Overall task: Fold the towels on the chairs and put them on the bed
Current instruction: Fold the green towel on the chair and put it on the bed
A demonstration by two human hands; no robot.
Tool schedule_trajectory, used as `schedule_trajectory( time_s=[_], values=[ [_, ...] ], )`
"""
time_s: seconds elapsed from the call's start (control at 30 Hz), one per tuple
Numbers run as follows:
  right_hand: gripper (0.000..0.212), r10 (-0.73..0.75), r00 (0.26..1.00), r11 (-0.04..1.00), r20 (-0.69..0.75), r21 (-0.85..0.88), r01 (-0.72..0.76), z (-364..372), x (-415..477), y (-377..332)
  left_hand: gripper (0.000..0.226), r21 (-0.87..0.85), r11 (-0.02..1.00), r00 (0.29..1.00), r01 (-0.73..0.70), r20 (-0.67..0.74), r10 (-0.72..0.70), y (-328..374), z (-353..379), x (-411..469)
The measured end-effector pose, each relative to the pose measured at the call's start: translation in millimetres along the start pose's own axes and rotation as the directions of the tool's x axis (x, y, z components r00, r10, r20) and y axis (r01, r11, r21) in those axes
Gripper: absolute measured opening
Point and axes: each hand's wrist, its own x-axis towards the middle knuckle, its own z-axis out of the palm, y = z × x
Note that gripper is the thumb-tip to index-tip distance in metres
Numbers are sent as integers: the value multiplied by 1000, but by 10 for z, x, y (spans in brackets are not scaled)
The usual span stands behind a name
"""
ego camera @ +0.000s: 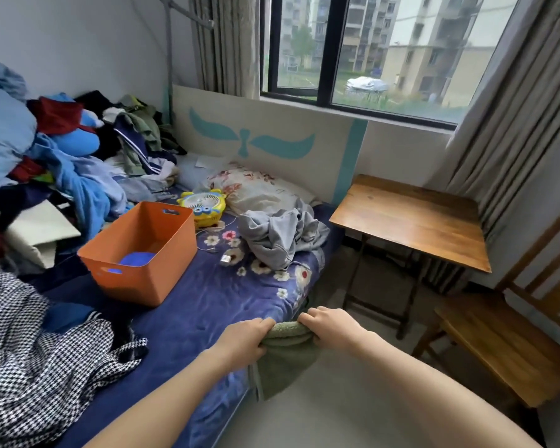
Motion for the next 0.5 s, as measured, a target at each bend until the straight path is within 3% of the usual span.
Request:
schedule_trajectory(
  time_s=[0.23, 0.5],
  values=[
    [39, -161, 987, 987, -16, 25, 162, -21, 962, 729, 21, -175, 964, 978, 202, -15, -207, -183, -41, 768],
    [34, -373, 927, 927, 24, 53, 372, -133, 2102, 742, 38, -335, 844, 880, 419, -79, -468, -838, -145, 1030]
  ],
)
